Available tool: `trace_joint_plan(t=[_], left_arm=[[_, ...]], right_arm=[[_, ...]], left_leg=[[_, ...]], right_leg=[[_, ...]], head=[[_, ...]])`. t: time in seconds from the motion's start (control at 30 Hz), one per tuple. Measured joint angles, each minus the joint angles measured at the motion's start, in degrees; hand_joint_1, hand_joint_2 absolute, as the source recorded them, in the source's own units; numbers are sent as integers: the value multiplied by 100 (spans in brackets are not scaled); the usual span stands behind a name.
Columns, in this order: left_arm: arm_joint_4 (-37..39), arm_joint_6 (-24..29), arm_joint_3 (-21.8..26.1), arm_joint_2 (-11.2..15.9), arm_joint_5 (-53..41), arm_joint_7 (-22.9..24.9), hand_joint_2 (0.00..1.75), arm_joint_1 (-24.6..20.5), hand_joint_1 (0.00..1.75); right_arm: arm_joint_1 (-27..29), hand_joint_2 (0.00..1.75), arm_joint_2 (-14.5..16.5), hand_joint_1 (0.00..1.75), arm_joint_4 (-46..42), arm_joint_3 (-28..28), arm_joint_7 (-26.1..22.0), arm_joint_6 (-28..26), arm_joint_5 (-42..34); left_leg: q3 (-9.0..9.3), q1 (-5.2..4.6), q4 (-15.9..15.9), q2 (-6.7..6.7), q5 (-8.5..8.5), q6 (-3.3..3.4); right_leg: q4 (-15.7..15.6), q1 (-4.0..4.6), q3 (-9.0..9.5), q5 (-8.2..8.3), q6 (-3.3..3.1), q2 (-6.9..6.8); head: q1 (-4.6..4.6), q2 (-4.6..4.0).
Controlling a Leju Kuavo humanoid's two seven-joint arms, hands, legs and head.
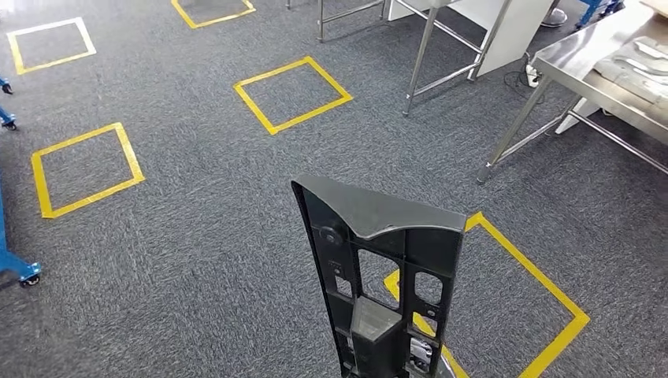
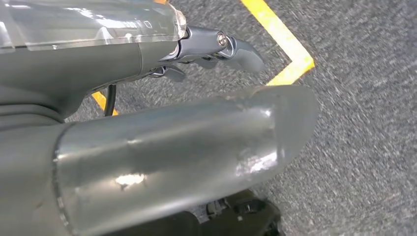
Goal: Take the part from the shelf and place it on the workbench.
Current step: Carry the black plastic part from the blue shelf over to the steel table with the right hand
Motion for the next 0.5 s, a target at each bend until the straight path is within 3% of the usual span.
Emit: trace_joint_plan(t=[0.07, 0.13, 0.2, 0.23, 0.3, 0.37, 0.43, 0.5], left_arm=[[0, 0, -1, 3, 0, -1, 0, -10, 0], [0, 0, -1, 7, -1, -1, 0, -3, 0], [0, 0, -2, 7, -2, 3, 0, 24, 0], [0, 0, -1, 8, -2, 6, 0, 38, 0], [0, 1, 0, 15, -1, 11, 0, 43, 0], [0, 1, 1, 24, 0, 11, 0, 37, 0], [0, 1, 1, 26, -1, 16, 0, 35, 0], [0, 0, 1, 25, -1, 19, 0, 29, 0]], right_arm=[[8, 175, 0, 175, -1, 2, 0, -1, 0], [-7, 175, -4, 175, -1, 4, -1, 1, 0], [-16, 175, -8, 175, 0, 4, 2, 0, -3], [-13, 175, -9, 175, 1, 4, 3, 0, -5], [-9, 175, -9, 175, 2, 4, 4, 1, -9], [-13, 175, -9, 175, 2, 4, 5, 1, -9], [-17, 175, -9, 175, 2, 4, 6, 1, -9], [-4, 175, -1, 175, 2, 4, 7, 1, -9]], left_leg=[[-21, 12, 144, -200, -121, -63], [-280, 32, 721, -539, -432, -109], [-653, 43, 1419, -649, -688, -139], [-754, 48, 1560, -660, -663, -155], [-648, 69, 1182, -698, -287, -177], [-375, 106, 496, -959, 44, -172], [-261, 114, 211, -1180, 86, -120], [-250, 103, 186, -1105, 86, -35]], right_leg=[[-90, -49, 58, 43, -35, 145], [-131, -74, 92, 60, -64, 286], [-116, -77, 93, 49, -85, 450], [-103, -80, 95, 41, -84, 545], [-51, -96, 100, 11, -52, 735], [52, -110, 70, -42, 9, 894], [127, -123, 2, -66, 80, 1031], [122, -145, -49, -42, 152, 1166]], head=[[-1, 0], [-1, 0], [-2, 0], [-2, 0], [-2, 0], [-1, 0], [-1, 0], [-1, 0]])
